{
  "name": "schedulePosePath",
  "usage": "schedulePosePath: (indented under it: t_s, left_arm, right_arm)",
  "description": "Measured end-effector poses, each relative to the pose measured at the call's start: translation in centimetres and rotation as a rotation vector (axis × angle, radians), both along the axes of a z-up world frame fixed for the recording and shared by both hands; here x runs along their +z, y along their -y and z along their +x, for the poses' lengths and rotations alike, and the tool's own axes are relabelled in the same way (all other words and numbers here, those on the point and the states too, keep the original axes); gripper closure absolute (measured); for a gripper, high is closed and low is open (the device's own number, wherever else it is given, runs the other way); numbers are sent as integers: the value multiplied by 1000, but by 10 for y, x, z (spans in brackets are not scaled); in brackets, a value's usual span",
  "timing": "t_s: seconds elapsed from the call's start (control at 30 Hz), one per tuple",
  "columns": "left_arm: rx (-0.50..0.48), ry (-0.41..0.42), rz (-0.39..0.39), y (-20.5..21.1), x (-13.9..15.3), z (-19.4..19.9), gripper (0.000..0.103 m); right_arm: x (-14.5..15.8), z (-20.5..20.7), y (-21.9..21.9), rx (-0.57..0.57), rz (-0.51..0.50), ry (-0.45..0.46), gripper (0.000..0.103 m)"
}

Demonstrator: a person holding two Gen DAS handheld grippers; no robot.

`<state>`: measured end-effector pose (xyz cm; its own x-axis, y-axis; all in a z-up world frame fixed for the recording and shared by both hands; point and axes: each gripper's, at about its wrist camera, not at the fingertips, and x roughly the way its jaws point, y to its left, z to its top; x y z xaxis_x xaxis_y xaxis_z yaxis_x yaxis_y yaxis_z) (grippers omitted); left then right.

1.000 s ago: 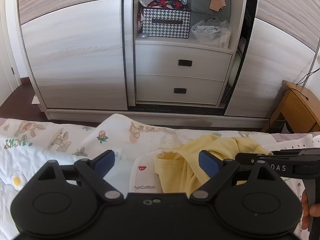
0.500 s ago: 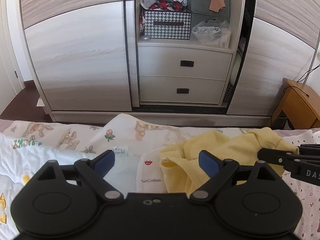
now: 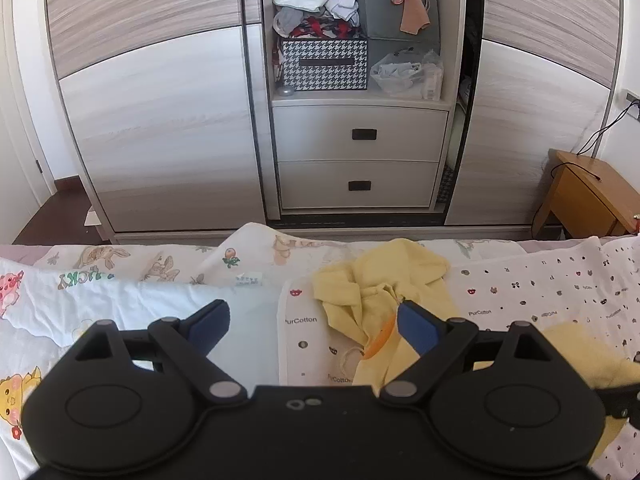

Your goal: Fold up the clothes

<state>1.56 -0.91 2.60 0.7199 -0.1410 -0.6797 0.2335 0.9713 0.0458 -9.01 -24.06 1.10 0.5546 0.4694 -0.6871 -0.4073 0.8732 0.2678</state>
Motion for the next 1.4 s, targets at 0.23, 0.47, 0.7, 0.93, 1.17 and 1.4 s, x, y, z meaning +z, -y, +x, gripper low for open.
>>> schedulePosePath:
  t_s: [0.23,0.47,0.7,0.93,1.17,1.4]
  left_arm:
    - [-8,-18,33,4,-6,-12,11]
    - [-11,-41,37,4,-15,-8,11]
    - [12,-32,51,3,-16,-6,11]
    - [24,-20,31,2,-14,-5,11]
    - [11,-42,61,5,-25,-1,11]
    - [5,-67,66,-2,-33,7,11]
  right_arm:
    - [-30,-25,-9,106,-61,-195,87]
    - [-54,-32,-21,148,-250,-371,58]
    - [16,-25,-2,93,-222,-205,21]
    - [59,32,-12,-125,-259,233,13]
    - [-2,125,-55,-189,-256,187,13]
    - [-51,163,-77,-228,-242,142,15]
